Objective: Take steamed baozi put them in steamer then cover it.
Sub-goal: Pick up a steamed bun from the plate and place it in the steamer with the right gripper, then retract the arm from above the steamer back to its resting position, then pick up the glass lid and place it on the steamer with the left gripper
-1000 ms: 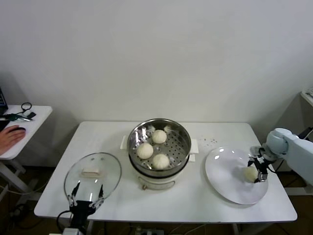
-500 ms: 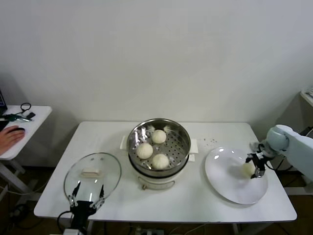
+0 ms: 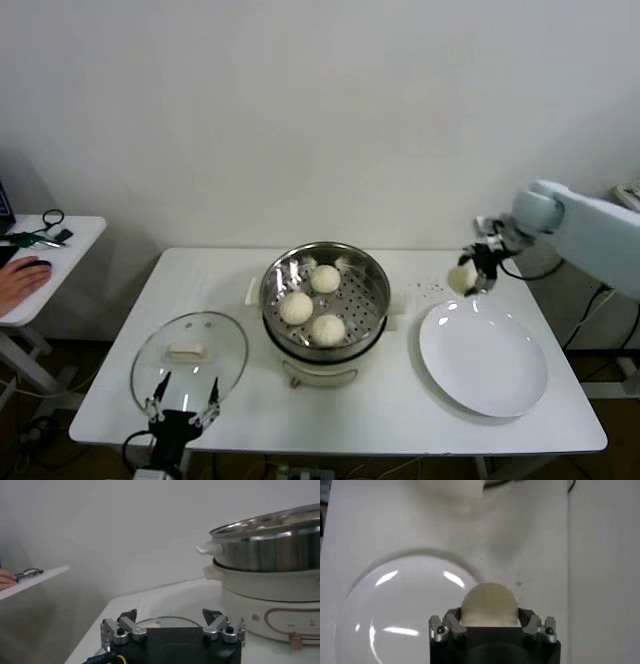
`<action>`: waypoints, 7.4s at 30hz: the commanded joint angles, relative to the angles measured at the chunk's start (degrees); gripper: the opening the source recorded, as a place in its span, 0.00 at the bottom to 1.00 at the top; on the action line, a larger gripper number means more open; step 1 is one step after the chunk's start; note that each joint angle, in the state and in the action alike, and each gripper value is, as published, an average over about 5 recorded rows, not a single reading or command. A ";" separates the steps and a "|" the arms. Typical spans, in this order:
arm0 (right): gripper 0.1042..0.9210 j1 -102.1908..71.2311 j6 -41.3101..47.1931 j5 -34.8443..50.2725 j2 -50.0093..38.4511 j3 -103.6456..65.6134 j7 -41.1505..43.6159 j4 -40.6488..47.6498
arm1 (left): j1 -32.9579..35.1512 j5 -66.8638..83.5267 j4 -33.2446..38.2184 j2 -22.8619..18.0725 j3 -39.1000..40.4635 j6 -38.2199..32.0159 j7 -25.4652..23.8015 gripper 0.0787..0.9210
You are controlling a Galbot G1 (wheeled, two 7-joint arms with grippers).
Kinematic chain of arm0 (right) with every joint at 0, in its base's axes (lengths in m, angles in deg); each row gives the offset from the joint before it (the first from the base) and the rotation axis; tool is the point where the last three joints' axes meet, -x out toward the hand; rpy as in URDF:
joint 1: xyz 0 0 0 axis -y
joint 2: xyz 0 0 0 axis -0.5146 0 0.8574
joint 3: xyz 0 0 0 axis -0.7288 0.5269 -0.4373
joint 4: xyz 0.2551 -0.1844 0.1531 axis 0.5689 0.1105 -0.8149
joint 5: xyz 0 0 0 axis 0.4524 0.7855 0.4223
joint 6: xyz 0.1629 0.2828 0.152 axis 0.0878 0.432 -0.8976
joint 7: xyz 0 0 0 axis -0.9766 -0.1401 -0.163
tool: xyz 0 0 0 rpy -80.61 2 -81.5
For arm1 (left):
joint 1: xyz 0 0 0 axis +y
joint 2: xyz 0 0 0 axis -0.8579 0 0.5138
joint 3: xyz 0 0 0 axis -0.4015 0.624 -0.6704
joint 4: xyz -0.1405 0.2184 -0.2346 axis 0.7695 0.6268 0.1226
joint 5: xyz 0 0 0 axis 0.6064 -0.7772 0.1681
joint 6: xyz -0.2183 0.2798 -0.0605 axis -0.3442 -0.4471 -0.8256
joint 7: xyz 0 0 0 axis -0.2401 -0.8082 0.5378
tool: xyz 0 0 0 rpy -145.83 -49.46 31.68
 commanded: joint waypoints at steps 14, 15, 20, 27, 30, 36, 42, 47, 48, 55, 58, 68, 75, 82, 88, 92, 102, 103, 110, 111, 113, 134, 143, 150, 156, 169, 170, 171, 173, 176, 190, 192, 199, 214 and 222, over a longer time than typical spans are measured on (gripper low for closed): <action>0.76 15.68 13.06 29.81 22.91 16.15 -13.00 -10.22 | 0.79 0.29 0.81 0.10 1.08 -0.25 -1.86 0.88; 0.76 15.24 13.89 30.00 23.45 16.38 -13.56 -10.50 | 0.91 0.38 0.97 0.16 1.00 -0.29 -1.85 0.88; 0.76 13.49 15.52 29.58 24.73 18.56 -14.87 -11.64 | 1.45 1.14 1.27 0.47 0.65 -0.58 -1.77 0.88; 0.75 10.31 15.92 26.81 24.78 20.28 -15.28 -10.88 | 1.23 1.66 0.83 0.82 0.25 -0.81 -1.64 0.88; 0.75 9.08 15.86 24.97 24.68 20.68 -15.08 -9.95 | 1.05 1.76 0.64 0.89 0.13 -0.79 -1.60 0.88; 0.76 7.57 15.71 22.03 24.59 20.48 -14.38 -8.48 | 0.96 1.91 0.28 1.24 -0.30 -0.73 -1.55 0.88; 0.76 6.48 15.84 22.01 25.49 19.66 -14.45 -7.60 | 0.69 1.90 0.07 1.33 -0.28 -0.70 -1.55 0.88; 0.76 6.44 15.84 21.86 25.82 19.63 -14.64 -7.05 | 0.84 1.62 0.08 1.47 -0.20 -0.73 -1.52 0.88; 0.77 6.50 15.83 22.02 25.70 19.62 -14.64 -7.15 | 0.86 1.60 0.06 1.53 -0.23 -0.75 -1.51 0.88; 0.88 7.09 15.74 23.67 24.73 18.96 -14.09 -7.94 | 0.84 1.57 -0.26 1.75 -0.33 -0.80 -1.43 0.88; 0.88 7.71 15.56 24.11 24.01 18.29 -13.56 -8.31 | 0.80 1.50 -0.25 1.72 -0.27 -0.78 -1.37 0.88; 0.88 11.85 8.40 24.63 17.11 13.05 -9.74 -8.08 | 0.40 0.91 -0.44 1.73 -0.55 -0.95 -0.76 0.88; 0.88 15.20 -1.71 24.77 6.70 13.05 -13.78 -15.22 | -0.03 -0.01 -0.16 1.91 -1.27 -1.00 -0.23 0.88; 0.88 9.09 -11.58 25.68 -6.02 8.62 -29.39 -21.19 | -0.22 -0.07 1.01 1.48 -2.12 -1.02 -0.12 0.88; 0.88 -10.32 -16.24 25.89 -14.82 -9.23 -39.80 -22.98 | -0.21 -1.50 2.49 0.83 -2.41 -0.62 0.56 0.88; 0.88 -26.90 -18.12 24.48 -19.08 -25.07 -44.70 -24.36 | -0.30 -4.27 3.89 -0.20 -1.81 0.48 1.83 0.88; 0.88 -60.06 -20.20 19.17 -21.42 -58.87 -50.90 -26.42 | -1.81 -9.09 6.47 -1.21 -1.97 4.97 2.37 0.88; 0.88 -62.96 -20.11 18.54 -20.69 -62.07 -51.25 -26.44 | -2.25 -9.77 6.53 -1.15 -2.12 5.24 2.42 0.88; 0.88 -83.09 -17.68 14.12 -11.53 -85.74 -52.05 -27.52 | -4.12 -18.89 6.17 0.01 -2.89 6.19 2.68 0.88; 0.88 -84.99 -17.12 13.69 -10.05 -88.21 -52.25 -27.92 | -4.14 -21.30 6.19 0.27 -2.90 6.44 2.70 0.88; 0.88 -88.64 -15.91 12.78 -7.13 -92.94 -52.69 -28.98 | -4.14 -27.38 6.16 0.81 -2.86 7.17 2.69 0.88; 0.88 -105.57 -11.94 7.77 7.71 -108.73 -52.40 -31.97 | -13.14 -88.28 -8.65 1.54 -1.17 6.50 -1.18 0.88; 0.88 -106.89 -12.16 5.14 9.05 -110.05 -52.21 -31.71 | -17.62 -88.87 -17.71 1.19 -2.88 3.22 0.45 0.88; 0.88 -107.14 -12.65 4.68 9.07 -110.96 -52.03 -30.63 | -19.62 -87.50 -20.25 1.02 -3.40 2.42 2.21 0.88; 0.88 -106.73 -12.70 4.51 9.28 -110.99 -51.94 -30.53 | -22.18 -86.57 -22.26 1.31 -3.32 2.21 4.20 0.88; 0.88 -106.39 -12.97 3.61 10.06 -111.95 -51.05 -30.29 | -25.25 -86.16 -26.66 1.92 -3.25 2.20 4.41 0.88; 0.88 -106.41 -12.99 3.54 10.12 -111.94 -51.02 -30.31 | -25.48 -86.01 -26.85 1.98 -3.29 2.21 4.52 0.88; 0.88 -106.46 -13.02 3.45 10.18 -111.94 -50.98 -30.33 | -25.75 -85.78 -27.08 2.05 -3.32 2.21 4.71 0.88; 0.88 -106.61 -13.08 3.24 10.30 -111.95 -50.86 -30.34 | -26.28 -85.30 -27.55 2.20 -3.31 2.17 5.31 0.88; 0.88 -106.89 -13.19 2.78 10.48 -112.00 -50.67 -30.25 | -27.02 -84.14 -28.05 2.40 -3.10 2.09 6.29 0.88; 0.88 -106.88 -14.09 -0.10 12.04 -111.72 -50.00 -29.19 | -29.02 -80.47 -30.74 2.82 -2.50 0.98 7.96 0.87; 0.88 -106.78 -14.18 -0.47 12.33 -111.57 -49.97 -29.06 | -28.97 -80.23 -31.20 2.87 -2.59 0.81 7.93 0.83; 0.88 -106.46 -14.29 -1.31 12.99 -111.14 -49.93 -28.93 | -28.91 -79.34 -32.09 2.93 -2.85 0.32 7.79 0.59; 0.88 -106.49 -14.53 -1.89 13.16 -111.29 -49.85 -28.85 | -26.86 -74.90 -26.70 3.75 -2.41 -0.17 7.48 0.10; 0.88 -106.07 -14.56 -1.84 12.80 -111.23 -49.79 -28.70 | -21.13 -71.31 -14.98 5.41 -2.32 2.13 6.57 0.08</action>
